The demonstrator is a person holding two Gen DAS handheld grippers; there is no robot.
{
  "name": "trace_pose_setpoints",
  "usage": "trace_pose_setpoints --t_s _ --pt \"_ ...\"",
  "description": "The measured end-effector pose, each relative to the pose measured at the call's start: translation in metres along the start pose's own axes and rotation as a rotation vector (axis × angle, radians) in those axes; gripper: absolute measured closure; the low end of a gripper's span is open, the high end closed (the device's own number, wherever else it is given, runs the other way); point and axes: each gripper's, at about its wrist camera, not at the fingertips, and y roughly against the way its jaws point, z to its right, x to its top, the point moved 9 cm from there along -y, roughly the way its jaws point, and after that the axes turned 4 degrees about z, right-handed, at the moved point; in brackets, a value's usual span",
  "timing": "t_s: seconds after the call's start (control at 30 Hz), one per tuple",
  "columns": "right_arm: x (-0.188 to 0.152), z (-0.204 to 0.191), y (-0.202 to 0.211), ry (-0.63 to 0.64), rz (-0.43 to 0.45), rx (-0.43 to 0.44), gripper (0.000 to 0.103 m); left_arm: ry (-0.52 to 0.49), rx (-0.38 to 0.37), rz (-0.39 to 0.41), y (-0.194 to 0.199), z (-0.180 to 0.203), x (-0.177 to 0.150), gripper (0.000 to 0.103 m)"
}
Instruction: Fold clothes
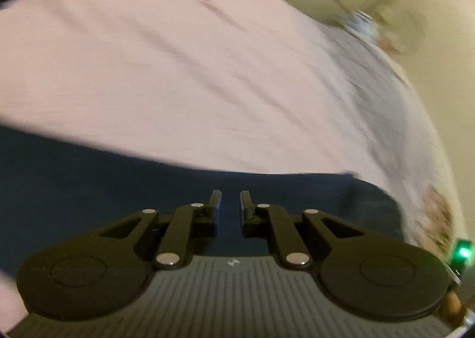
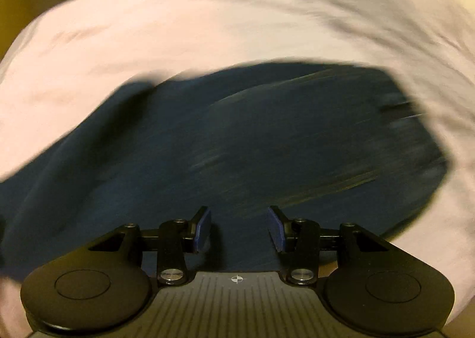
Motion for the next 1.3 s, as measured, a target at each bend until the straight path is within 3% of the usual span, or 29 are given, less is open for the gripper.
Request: trace_pose_setpoints --t_s 0.17,0.27,0.33,0.5,0.57,0.83,0.87,0.93,1.0,1.1,1.2,1.3 --pt "0.062 0.125 0.001 -0.163 0.047 0.008 0.057 -0.068 -0.104 -0.061 -0.081 0.107 0.016 0.082" --pt "0.101 0.193 0.000 -0.269 0.072 0.040 0.051 -0.079 -0.113 -0.085 -0.114 0.139 0.024 0.081" --pt "0.118 0.221 -0.009 -0.363 0.065 0.116 0.044 -0.087 -0.112 -0.100 -0.134 0.157 0.029 0.081" --pt "0.133 0.229 -0.042 -0.484 -0.027 0.271 0.043 -0.095 -0.090 -0.176 -0.174 0.169 0.038 0.079" --pt "0.130 0.221 -0.055 -0.493 -0.074 0.308 0.043 -0.093 -0.093 -0.215 -0.184 0.171 0.035 0.077" --pt "0.122 0.203 -0.076 -0.505 -0.126 0.447 0.048 -0.108 -0.109 -0.346 -0.214 0.172 0.019 0.080" --pt "0.123 0.202 -0.075 -0.481 -0.124 0.447 0.050 -0.110 -0.111 -0.362 -0.217 0.172 0.017 0.082" --pt "0.125 0.202 -0.072 -0.445 -0.113 0.438 0.074 -0.114 -0.115 -0.395 -0.224 0.172 0.012 0.089" --pt "0.126 0.204 -0.069 -0.414 -0.098 0.445 0.087 -0.117 -0.120 -0.428 -0.231 0.172 0.008 0.097" --pt "0.126 0.205 -0.057 -0.365 -0.053 0.457 0.095 -0.121 -0.126 -0.465 -0.240 0.172 0.003 0.102" --pt "0.119 0.207 -0.036 -0.322 -0.002 0.437 0.097 -0.095 -0.132 -0.273 -0.209 0.171 0.018 0.102" --pt "0.109 0.221 -0.028 -0.380 0.033 0.393 0.100 -0.100 -0.118 -0.100 -0.182 0.167 0.026 0.102"
